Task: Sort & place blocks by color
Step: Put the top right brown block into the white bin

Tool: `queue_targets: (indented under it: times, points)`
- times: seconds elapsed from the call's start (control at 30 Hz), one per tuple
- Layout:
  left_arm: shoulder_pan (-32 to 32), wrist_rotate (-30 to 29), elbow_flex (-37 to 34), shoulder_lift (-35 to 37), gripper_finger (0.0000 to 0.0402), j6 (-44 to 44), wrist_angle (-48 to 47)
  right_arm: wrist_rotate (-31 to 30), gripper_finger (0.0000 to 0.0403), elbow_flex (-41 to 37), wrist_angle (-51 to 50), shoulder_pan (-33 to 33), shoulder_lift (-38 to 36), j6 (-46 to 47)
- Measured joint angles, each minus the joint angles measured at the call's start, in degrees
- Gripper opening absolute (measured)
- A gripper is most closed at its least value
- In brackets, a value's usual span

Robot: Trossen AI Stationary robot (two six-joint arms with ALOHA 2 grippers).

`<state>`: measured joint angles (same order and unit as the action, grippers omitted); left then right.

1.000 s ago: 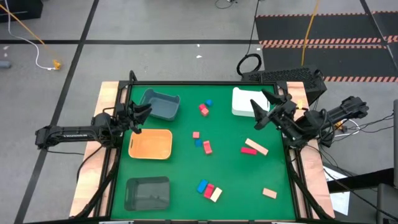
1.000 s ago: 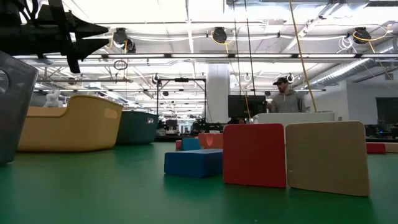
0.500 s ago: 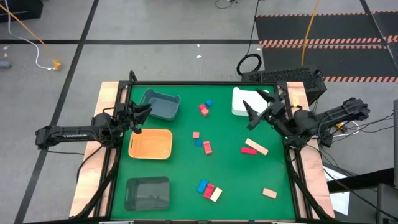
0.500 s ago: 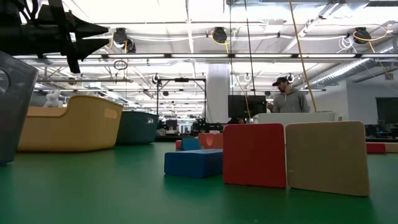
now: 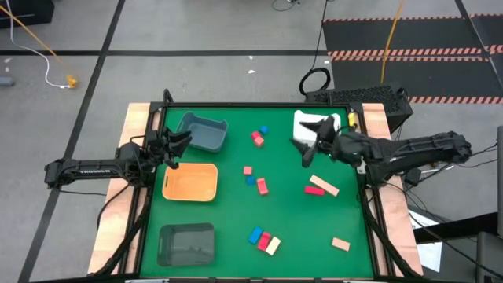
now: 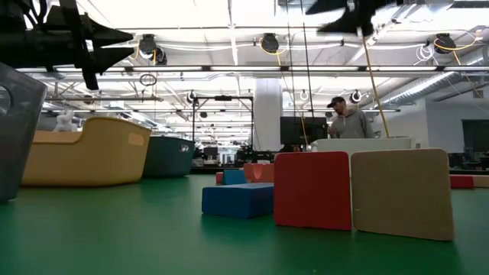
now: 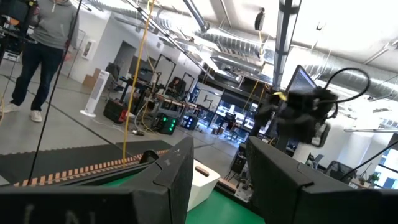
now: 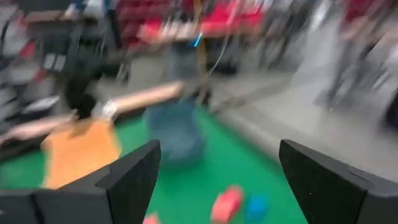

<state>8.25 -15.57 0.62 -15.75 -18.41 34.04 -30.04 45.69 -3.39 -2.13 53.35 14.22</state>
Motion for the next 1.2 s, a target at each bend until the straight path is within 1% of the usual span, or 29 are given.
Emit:
queue_targets:
  times: [0.1, 0.2, 0.27, 0.37, 0.43, 0.53, 0.6, 0.9, 1.2]
  points:
    - [0.0, 0.0, 0.0, 0.0, 0.0150, 0.0, 0.0, 11.8, 0.0320, 0.0, -11.6, 4.0, 0.9, 11.1]
    - [0.0, 0.0, 0.0, 0.0, 0.0150, 0.0, 0.0, 19.6, 0.0320, 0.0, -23.1, 6.6, 2.2, 20.3]
    - [0.0, 0.0, 0.0, 0.0, 0.0150, 0.0, 0.0, 23.5, 0.0320, 0.0, -30.0, 7.7, 3.2, 24.1]
    - [0.0, 0.0, 0.0, 0.0, 0.0150, 0.0, 0.0, 27.1, 0.0320, 0.0, -38.0, 8.2, 5.0, 27.1]
    - [0.0, 0.0, 0.0, 0.0, 0.0150, 0.0, 0.0, 28.6, 0.0320, 0.0, -41.8, 8.2, 6.3, 28.1]
    - [0.0, 0.0, 0.0, 0.0, 0.0150, 0.0, 0.0, 32.3, 0.0320, -0.1, -44.8, 8.2, 8.6, 28.6]
    - [0.0, 0.0, 0.0, 0.0, 0.0150, 0.0, 0.0, 33.3, 0.0320, -0.6, -45.3, 7.9, 10.1, 28.4]
    - [0.0, 0.0, 0.0, 0.0, 0.0150, 0.0, 0.0, 33.3, 0.0320, -3.8, -44.7, 6.7, 15.4, 28.9]
    - [0.0, 0.0, 0.0, 0.0, 0.0150, 0.0, 0.0, 32.6, 0.0320, -4.1, -41.5, 3.5, 19.3, 30.5]
